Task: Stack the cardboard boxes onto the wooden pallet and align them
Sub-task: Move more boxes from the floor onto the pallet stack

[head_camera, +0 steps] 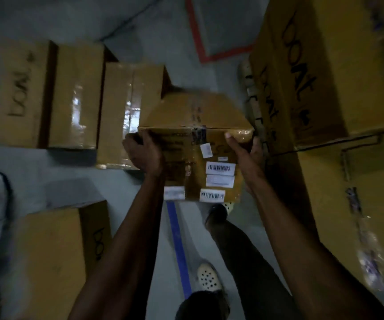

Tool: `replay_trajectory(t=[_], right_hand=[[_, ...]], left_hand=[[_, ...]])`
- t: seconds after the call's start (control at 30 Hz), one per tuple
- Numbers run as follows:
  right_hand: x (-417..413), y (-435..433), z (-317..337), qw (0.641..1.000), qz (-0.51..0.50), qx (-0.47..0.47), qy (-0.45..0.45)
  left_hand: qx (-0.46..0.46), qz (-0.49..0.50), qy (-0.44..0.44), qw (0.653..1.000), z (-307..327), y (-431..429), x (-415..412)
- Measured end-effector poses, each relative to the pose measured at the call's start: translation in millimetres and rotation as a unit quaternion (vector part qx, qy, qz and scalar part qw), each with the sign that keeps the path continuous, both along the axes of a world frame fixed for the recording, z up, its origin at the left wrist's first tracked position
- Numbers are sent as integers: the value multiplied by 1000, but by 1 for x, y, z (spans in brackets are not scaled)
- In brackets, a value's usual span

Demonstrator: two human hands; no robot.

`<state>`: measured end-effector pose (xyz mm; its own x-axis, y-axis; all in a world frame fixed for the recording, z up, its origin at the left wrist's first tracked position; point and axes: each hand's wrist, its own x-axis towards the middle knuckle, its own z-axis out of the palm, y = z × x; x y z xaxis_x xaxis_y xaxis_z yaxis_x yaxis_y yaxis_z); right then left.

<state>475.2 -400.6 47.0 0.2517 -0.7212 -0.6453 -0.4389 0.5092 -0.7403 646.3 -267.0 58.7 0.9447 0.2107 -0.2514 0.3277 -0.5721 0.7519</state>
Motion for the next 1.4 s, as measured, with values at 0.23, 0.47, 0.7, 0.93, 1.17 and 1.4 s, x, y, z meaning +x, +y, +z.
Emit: replay_trajectory(t=[0.23,0.47,0.7,0.93,1.17,1.4], right_hand=[[-125,78,184,997,-46,-32,-46],[-257,147,309,991,-91,-96,-2],[-371,153,380,973,-94,-194,81],[-488,105,410,944,-137,-269,133],[-652,25,407,931,-159,-277,177],[-769,-53,392,917,-157,-291,223]], left_hand=[[96,-147,-104,979,221,38,-98],[113,-189,-156,963,361,99,-238],[81,-263,-166,947,412,121,-371],[-32,-290,-99,951,427,84,-483],[-80,-292,-36,952,404,-2,-635],[-140,-256,69,954,374,-79,-759]])
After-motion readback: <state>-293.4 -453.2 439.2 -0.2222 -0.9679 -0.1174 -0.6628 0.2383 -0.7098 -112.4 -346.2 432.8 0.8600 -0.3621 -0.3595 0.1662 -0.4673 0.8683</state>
